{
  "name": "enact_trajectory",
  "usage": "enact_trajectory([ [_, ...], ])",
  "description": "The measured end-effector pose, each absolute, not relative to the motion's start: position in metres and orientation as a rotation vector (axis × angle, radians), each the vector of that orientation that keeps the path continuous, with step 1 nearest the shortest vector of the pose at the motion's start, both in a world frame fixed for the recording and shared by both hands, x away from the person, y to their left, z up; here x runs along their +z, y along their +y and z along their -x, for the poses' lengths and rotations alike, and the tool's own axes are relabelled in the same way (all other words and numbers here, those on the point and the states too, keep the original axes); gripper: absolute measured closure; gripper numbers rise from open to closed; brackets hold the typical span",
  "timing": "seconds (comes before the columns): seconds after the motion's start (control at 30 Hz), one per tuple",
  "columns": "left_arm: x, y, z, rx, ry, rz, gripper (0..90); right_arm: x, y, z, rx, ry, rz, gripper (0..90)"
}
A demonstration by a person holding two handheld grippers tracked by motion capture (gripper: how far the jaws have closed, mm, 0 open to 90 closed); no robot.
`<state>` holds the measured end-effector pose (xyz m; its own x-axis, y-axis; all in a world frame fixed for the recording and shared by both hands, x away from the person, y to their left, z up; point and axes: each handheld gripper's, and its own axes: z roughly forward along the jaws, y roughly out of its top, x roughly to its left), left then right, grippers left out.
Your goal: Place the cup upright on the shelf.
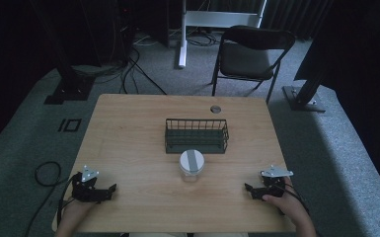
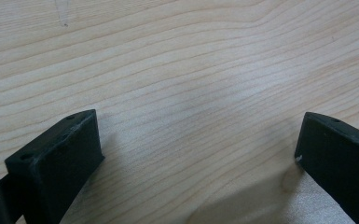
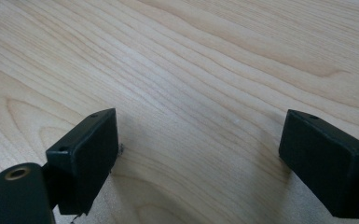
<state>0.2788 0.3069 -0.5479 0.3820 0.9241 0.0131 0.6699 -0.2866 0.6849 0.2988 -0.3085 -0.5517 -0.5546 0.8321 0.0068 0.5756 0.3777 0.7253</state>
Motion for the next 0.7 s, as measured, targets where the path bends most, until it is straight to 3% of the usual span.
enact_trajectory([
  [0.7,-0.5478,0.3068,-0.2784,0.557,1.368,-2.051,0.6,-0.5517,-0.3076,-0.2994,0.980,2.269,-1.239,11.3],
])
